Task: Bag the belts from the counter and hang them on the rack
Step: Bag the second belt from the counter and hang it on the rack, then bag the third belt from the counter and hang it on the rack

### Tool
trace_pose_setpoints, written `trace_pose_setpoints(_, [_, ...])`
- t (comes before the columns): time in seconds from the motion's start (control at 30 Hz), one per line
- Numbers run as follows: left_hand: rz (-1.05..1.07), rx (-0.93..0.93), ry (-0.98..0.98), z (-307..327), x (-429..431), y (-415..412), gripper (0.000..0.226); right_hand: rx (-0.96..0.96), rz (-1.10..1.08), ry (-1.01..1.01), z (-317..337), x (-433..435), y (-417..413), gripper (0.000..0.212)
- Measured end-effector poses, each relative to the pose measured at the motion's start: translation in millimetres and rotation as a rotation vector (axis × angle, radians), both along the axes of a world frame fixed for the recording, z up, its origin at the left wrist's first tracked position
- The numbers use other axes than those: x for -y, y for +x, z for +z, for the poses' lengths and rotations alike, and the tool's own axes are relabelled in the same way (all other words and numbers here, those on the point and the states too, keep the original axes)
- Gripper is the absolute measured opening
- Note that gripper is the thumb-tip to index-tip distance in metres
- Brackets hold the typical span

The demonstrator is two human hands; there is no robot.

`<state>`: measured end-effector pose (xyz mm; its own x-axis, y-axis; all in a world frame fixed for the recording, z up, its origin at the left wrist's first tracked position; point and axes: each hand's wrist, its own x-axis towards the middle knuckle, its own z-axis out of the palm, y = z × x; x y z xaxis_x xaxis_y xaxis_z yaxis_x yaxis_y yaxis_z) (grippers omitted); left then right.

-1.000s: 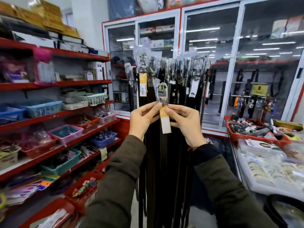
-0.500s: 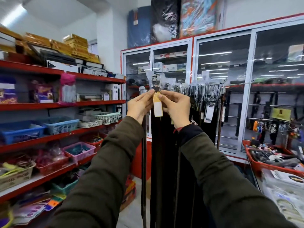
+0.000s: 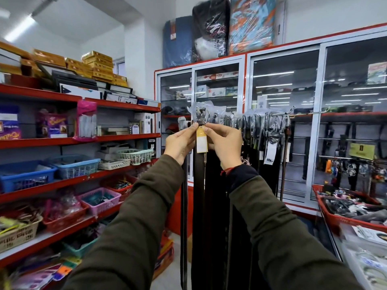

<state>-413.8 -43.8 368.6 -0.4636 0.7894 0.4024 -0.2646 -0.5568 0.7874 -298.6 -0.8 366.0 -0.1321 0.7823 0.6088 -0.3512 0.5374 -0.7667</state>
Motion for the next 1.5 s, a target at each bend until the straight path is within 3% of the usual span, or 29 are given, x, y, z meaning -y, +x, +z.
trace_pose_setpoints(0.23, [0.012,0.006,-0.066,-7,-17,5,0.031,0.087,-0.064,-0.02,-12,-16,3,0.022])
trace_pose_setpoints(0.4, [0.273,-0.048,-0.038,-21,-27,23,0.036,0.247,-0.282,0.184,-32,-18,17,0.03])
trace_pose_setpoints(0.57, [0.703,-0.486,0.045,-61,-21,60,0.048,0.26,-0.498,0.33,-71,-19,50,0.034])
trace_pose_setpoints(0.73, [0.838,-0.927,0.093,-106,-19,100,0.057,0.459,-0.763,0.439,-117,-19,100,0.046])
trace_pose_setpoints(0.87, [0.762,-1.119,0.105,-144,-24,139,0.061,0.603,-0.901,0.408,-155,-17,149,0.049])
trace_pose_setpoints(1.13, [0.536,-1.21,0.064,-215,-41,224,0.06,0.825,-1.061,0.301,-217,-9,244,0.05])
trace_pose_setpoints(1.5, [0.138,-1.319,0.008,-311,-50,353,0.058,1.143,-1.169,-0.114,-313,15,389,0.057])
